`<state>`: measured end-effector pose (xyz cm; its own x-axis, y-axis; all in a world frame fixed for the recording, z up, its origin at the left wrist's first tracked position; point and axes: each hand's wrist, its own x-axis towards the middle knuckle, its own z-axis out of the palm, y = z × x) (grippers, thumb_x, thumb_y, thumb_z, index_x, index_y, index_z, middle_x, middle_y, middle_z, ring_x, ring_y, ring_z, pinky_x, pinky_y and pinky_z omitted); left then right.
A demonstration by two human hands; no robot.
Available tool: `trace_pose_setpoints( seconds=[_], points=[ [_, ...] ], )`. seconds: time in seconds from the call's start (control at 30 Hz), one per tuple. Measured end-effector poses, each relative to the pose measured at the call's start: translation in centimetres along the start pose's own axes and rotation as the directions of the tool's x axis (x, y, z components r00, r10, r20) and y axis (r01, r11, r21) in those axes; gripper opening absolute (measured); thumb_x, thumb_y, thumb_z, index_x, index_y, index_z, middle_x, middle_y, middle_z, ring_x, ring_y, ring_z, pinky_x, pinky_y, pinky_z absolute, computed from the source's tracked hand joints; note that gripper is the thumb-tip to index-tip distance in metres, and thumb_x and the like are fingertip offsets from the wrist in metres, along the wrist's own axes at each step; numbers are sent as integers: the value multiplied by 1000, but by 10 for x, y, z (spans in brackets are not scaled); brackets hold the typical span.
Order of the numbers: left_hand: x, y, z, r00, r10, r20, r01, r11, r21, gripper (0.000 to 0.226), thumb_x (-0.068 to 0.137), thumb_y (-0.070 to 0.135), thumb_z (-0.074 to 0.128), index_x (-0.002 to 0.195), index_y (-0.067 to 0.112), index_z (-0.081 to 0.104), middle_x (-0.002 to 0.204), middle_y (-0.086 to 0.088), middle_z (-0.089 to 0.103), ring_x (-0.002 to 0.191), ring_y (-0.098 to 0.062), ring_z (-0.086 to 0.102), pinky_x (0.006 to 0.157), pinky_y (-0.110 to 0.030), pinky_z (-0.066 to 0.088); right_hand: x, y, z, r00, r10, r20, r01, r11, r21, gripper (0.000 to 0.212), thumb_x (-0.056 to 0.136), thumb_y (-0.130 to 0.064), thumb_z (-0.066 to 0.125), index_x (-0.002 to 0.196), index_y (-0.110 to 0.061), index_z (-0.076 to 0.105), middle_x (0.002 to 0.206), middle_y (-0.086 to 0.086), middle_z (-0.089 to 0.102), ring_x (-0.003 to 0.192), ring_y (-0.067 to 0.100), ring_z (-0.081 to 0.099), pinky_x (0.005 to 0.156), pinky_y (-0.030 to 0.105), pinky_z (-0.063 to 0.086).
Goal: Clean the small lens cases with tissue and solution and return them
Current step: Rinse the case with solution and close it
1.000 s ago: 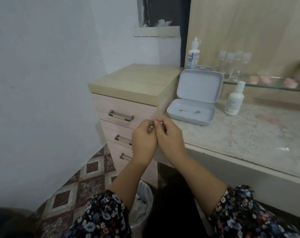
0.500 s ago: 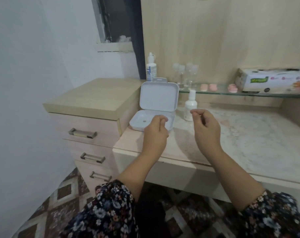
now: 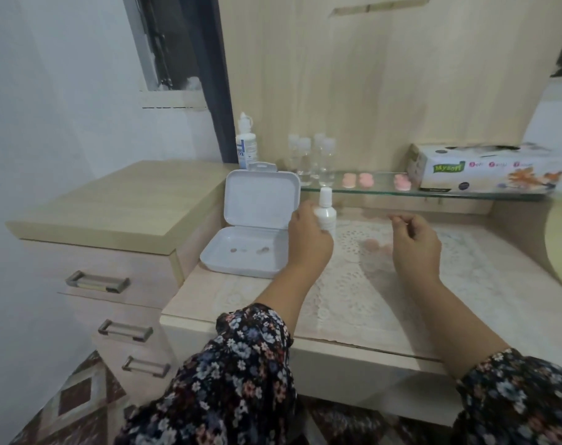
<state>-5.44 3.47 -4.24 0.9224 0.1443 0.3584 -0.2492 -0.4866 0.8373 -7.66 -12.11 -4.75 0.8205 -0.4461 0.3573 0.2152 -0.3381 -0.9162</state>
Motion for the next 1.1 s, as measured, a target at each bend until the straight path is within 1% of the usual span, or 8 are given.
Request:
trace_pose_setpoints(
  seconds=[0.13,0.23,0.4,0.5,0.63,0.8,0.97,1.1],
  points=[
    [6,-8,19,996,-70,51,72,997,-32,72,83,17,70,140,25,26,129,0,46,109,-21,51,87,-38,44,2,12,2,999,18,-33,-17,999,52,17,99,-25,48,100,-22,65,82,-9,61,69,0,51,62,22,42],
    [12,-12,26,995,-93,20,95,992,-82,77,80,22,73,139,31,25,124,6,49,103,-17,53,86,-41,46,4,14,1,999,27,-34,-24,995,98,15,99,-23,50,97,-23,65,79,-14,60,65,-2,50,59,8,40],
    [18,-21,28,993,-116,34,121,973,-197,61,83,16,71,133,24,37,113,10,50,101,-14,53,85,-34,44,6,12,3,999,-10,44,5,993,117,15,98,-23,52,95,-26,66,81,-15,62,69,-4,53,67,16,42],
    [19,-24,28,992,-121,44,127,975,-183,51,82,19,73,125,21,46,113,5,57,101,-17,57,88,-40,50,7,11,3,998,-20,52,12,987,159,14,97,-23,54,91,-28,66,82,-12,64,72,3,56,68,17,45],
    [12,-21,25,999,-27,40,32,989,-143,45,74,27,76,114,27,55,103,9,61,93,-12,60,81,-44,54,8,11,1,998,-16,58,2,974,225,12,95,-29,59,86,-27,66,82,-6,64,73,2,56,66,14,45],
    [-2,-16,25,993,90,80,-89,996,-15,42,70,32,69,106,42,50,103,17,55,90,-7,57,81,-42,51,5,9,2,986,-45,160,0,963,270,7,89,-32,66,91,-26,68,85,2,64,74,6,57,62,13,46],
    [-6,-11,26,982,147,118,-140,988,-71,38,73,19,67,104,37,56,97,12,59,89,-10,58,79,-45,52,4,3,1,989,-32,145,-13,954,300,5,86,-27,70,89,-24,67,80,-6,63,60,-7,53,56,7,43],
    [-6,-12,28,975,187,124,-178,981,-80,41,72,12,67,108,31,60,98,11,60,92,-11,58,81,-43,51,5,5,2,990,-43,131,4,959,283,6,85,-26,71,84,-24,66,81,-7,65,68,-1,56,59,8,45]
  ],
)
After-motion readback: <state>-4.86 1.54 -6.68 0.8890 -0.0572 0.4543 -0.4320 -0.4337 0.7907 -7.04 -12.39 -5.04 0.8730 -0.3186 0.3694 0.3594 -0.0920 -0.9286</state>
